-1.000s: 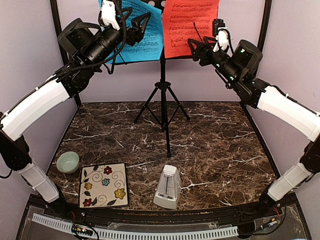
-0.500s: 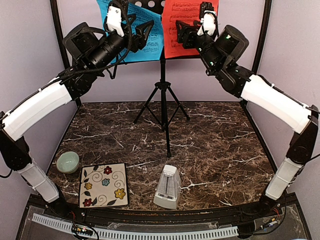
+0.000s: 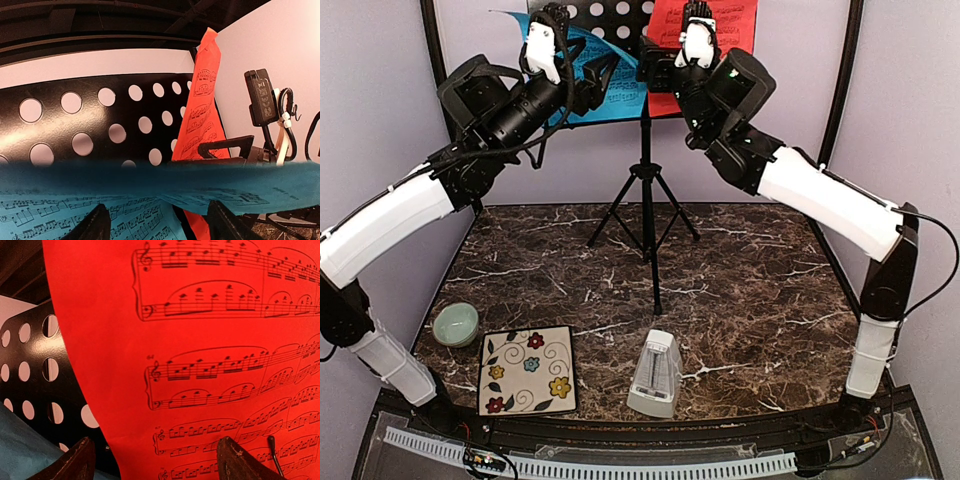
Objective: Set up the instrument practice props
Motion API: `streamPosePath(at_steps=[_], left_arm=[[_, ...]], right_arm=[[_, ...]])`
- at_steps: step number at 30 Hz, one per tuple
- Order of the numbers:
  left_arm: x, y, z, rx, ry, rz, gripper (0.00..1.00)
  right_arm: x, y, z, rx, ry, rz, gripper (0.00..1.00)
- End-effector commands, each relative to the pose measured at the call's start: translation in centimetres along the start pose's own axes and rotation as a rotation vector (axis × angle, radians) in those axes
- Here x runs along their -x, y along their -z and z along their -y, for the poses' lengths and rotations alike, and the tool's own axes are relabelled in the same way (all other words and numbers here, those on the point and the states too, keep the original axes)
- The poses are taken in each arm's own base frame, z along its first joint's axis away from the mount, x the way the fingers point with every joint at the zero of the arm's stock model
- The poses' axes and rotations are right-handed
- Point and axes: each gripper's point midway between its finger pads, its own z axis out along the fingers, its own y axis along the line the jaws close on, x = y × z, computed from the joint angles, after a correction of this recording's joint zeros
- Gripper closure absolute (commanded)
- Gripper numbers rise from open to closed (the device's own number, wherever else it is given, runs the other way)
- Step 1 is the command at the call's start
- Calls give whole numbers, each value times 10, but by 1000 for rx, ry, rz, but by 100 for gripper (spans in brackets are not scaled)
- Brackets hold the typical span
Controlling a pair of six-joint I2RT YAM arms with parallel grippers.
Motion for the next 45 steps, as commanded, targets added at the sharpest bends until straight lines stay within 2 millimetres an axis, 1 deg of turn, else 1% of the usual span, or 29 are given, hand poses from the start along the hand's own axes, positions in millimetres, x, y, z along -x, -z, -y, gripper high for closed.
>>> streamPosePath(at_steps=[1, 4, 6, 10, 12, 15, 22, 26, 28, 30, 34, 40, 42, 45], left_arm=[[28, 15, -15, 39, 7, 62, 31], [29, 19, -16, 41, 9, 66, 31], [29, 20, -16, 42, 10, 69, 31], [30, 22, -15, 36, 16, 75, 31], [31, 22, -14, 32, 18, 81, 31], [33, 22, -13, 23, 20, 89, 31], [41, 20, -15, 24, 13, 108, 32], [41, 17, -14, 22, 9, 112, 32], [42, 15, -13, 20, 9, 114, 32], [42, 14, -13, 18, 7, 114, 32], [43, 13, -13, 17, 7, 119, 32], [46, 5, -11, 6, -7, 131, 34], [47, 1, -10, 6, -13, 135, 34], [50, -6, -11, 10, -27, 144, 34]], right_arm=[[21, -1, -7, -78, 5, 69, 12], [21, -3, -12, -111, 3, 84, 5], [21, -4, -11, -142, 5, 99, 3], [21, -5, -8, -211, 18, 119, 5], [22, -5, -6, -229, 15, 129, 9], [22, -4, -3, -243, 12, 138, 17], [30, 1, 3, -256, 14, 153, 42], [32, 3, 5, -257, 22, 156, 54], [33, 3, 7, -263, 25, 159, 58], [34, 3, 9, -263, 25, 159, 59], [33, 1, 14, -261, 15, 154, 70], [35, 3, 18, -234, 3, 159, 81], [35, 4, 18, -219, -1, 157, 86], [35, 5, 19, -202, -14, 156, 96]])
